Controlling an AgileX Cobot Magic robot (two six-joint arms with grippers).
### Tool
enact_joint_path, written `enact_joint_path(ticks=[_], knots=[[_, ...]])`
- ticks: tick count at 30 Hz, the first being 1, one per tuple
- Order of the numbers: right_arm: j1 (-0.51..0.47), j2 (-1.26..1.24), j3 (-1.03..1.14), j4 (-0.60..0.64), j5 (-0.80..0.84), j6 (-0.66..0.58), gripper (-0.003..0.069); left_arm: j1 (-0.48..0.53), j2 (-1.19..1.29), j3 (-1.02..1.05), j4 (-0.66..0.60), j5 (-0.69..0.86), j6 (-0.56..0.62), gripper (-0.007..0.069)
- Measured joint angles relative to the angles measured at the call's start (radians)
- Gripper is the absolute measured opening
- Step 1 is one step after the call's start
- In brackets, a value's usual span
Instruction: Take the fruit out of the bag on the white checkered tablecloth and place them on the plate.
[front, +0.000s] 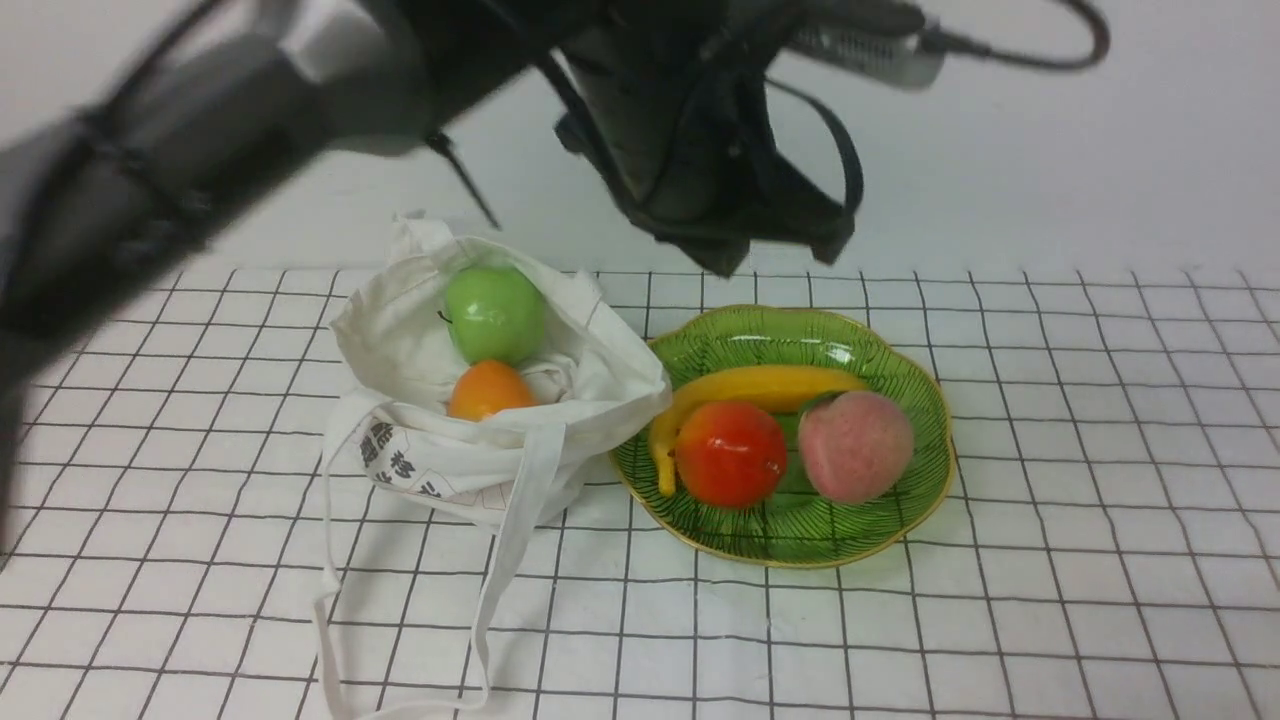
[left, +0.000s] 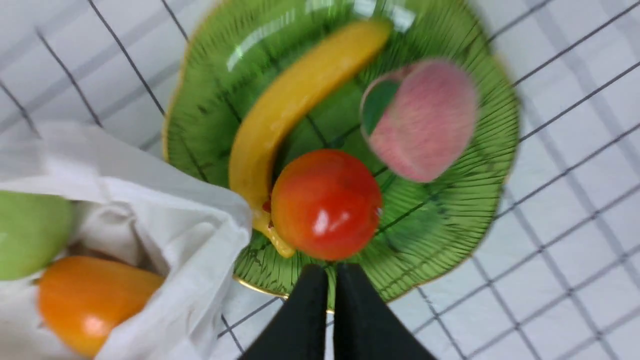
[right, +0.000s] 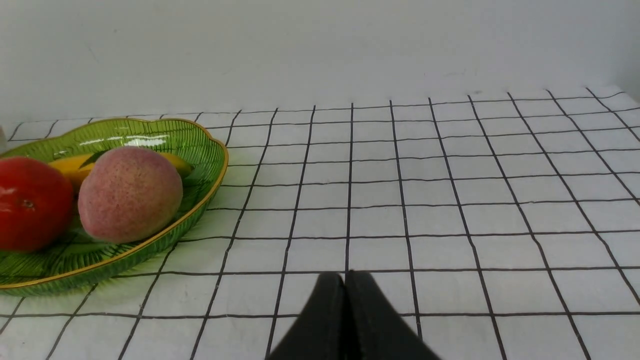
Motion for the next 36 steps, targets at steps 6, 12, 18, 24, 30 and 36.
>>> enact_joint_path(ticks=[6, 12, 18, 24, 30, 36], knots=[[0.000, 0.000, 0.000, 0.000, 0.000, 0.000, -0.0014, 0.000, -0.379, 0.353, -0.004, 0.005, -0.009, -0.0002], [0.000, 0.000, 0.000, 0.000, 0.000, 0.000, -0.0014, 0.000, -0.771, 0.822, -0.106, -0.196, -0.046, -0.0004], [0.000, 0.000, 0.000, 0.000, 0.000, 0.000, -0.0014, 0.000, -1.195, 1.363, -0.263, -0.716, -0.075, -0.0004], [0.000, 0.000, 0.000, 0.000, 0.000, 0.000, -0.0014, 0.000, -1.488, 1.614, -0.235, -0.826, -0.105, -0.0004], [0.000, 0.000, 0.000, 0.000, 0.000, 0.000, -0.0014, 0.000, -1.703, 1.685, -0.203, -0.824, -0.106, -0.0004], [0.000, 0.000, 0.000, 0.000, 0.000, 0.000, -0.0014, 0.000, -1.846, 1.699, -0.140, -0.792, -0.106, -0.0004]])
